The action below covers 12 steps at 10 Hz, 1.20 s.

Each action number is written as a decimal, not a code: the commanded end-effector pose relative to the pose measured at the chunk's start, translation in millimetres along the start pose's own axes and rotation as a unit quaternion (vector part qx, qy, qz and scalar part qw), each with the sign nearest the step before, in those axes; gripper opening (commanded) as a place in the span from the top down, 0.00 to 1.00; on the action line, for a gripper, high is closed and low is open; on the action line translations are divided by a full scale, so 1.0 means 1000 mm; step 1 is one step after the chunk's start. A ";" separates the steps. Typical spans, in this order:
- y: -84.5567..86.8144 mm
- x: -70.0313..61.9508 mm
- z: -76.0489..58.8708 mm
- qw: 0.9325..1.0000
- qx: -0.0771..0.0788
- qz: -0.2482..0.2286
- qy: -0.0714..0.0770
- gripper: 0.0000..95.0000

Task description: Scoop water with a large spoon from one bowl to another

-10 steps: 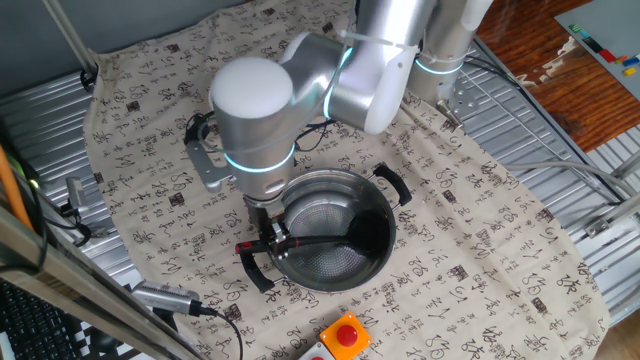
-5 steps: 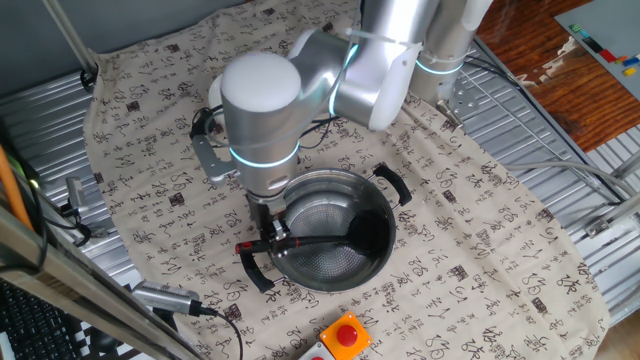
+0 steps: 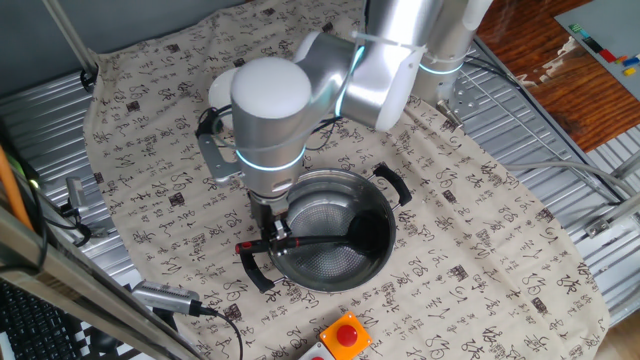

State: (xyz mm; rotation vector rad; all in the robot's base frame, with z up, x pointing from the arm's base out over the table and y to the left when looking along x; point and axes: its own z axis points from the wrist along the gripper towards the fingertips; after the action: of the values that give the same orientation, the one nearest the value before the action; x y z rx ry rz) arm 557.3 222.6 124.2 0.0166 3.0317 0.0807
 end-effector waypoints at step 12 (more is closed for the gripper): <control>-0.002 0.006 0.010 1.000 -0.008 0.026 -0.014 0.60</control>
State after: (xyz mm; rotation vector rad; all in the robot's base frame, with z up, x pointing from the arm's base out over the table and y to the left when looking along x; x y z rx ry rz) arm 553.0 222.4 114.1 0.0935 3.0065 0.1111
